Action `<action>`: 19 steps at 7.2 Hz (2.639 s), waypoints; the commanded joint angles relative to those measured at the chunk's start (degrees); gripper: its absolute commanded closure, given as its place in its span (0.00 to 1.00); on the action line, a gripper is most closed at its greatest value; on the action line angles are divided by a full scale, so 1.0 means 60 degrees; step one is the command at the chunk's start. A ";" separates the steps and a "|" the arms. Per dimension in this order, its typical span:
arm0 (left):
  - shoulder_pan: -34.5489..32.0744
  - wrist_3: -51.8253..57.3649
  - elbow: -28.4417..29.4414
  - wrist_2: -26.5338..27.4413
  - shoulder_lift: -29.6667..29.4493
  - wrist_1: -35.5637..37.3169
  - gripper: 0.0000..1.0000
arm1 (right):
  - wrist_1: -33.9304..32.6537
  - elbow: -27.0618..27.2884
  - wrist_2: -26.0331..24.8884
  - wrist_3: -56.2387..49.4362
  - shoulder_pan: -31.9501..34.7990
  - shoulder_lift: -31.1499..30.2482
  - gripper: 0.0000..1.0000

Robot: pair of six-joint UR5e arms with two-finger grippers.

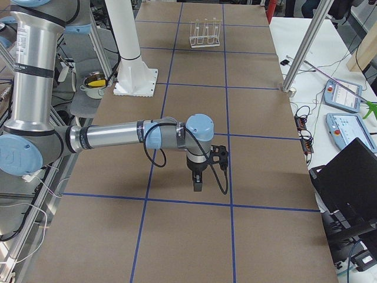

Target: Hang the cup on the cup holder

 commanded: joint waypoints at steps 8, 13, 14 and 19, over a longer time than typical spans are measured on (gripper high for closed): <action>-0.0029 -0.0103 0.0077 0.0000 -0.0263 -0.1377 0.02 | 0.3139 -0.0179 0.1254 0.0175 -0.0198 0.0499 0.00; -0.0029 -0.0059 0.0034 -0.0029 -0.0161 -0.1436 0.02 | 0.4014 0.0517 0.0859 0.2667 -0.2020 0.0323 0.00; -0.0029 -0.0059 0.0019 -0.0029 -0.0161 -0.1436 0.02 | 0.4014 0.0957 -0.0079 0.4087 -0.3089 0.0280 0.00; -0.0029 -0.0059 0.0034 -0.0015 -0.0161 -0.1640 0.02 | 0.4028 0.1137 -0.1786 0.5127 -0.5616 -0.0029 0.03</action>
